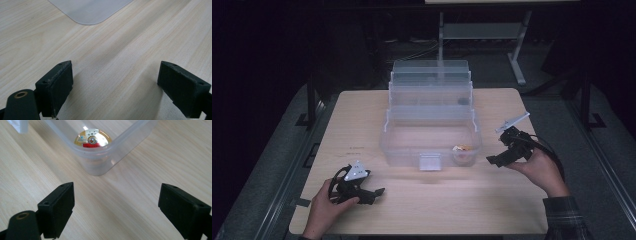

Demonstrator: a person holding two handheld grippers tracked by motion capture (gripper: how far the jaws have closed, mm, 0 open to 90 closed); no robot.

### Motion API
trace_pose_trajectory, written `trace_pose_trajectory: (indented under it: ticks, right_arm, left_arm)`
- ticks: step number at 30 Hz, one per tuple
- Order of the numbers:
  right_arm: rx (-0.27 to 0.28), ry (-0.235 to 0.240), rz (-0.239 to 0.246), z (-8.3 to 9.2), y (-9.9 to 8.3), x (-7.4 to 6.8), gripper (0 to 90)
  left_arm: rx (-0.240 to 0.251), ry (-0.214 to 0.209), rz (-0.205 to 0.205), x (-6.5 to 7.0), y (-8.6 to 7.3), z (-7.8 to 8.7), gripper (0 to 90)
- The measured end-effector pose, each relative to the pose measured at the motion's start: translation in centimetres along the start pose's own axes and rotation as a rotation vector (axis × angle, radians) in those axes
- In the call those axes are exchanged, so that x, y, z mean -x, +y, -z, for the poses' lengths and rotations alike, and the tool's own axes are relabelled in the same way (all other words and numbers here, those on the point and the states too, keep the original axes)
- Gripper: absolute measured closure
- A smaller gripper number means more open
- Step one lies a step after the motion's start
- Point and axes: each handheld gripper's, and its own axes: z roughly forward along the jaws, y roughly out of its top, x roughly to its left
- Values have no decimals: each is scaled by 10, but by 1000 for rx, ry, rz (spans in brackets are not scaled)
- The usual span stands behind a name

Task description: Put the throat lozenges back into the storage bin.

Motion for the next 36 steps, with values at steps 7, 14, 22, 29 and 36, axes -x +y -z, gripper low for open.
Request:
trace_pose_trajectory:
  ticks: [7,14,22,29,36]
  right_arm:
    - [40,-3,-26,-4,-19,1,133]
    - [69,-17,-47,-8,-37,-1,133]
    - [100,-23,-66,-12,-56,-3,134]
    - [133,-36,-73,-15,-71,-4,133]
    - [160,-35,-99,-18,-88,-5,134]
  left_arm:
    - [0,0,-2,0,0,0,121]
    - [0,0,1,0,0,0,121]
    - [3,0,1,0,0,0,121]
    - [3,0,1,0,0,0,121]
    - [2,0,-1,0,0,0,122]
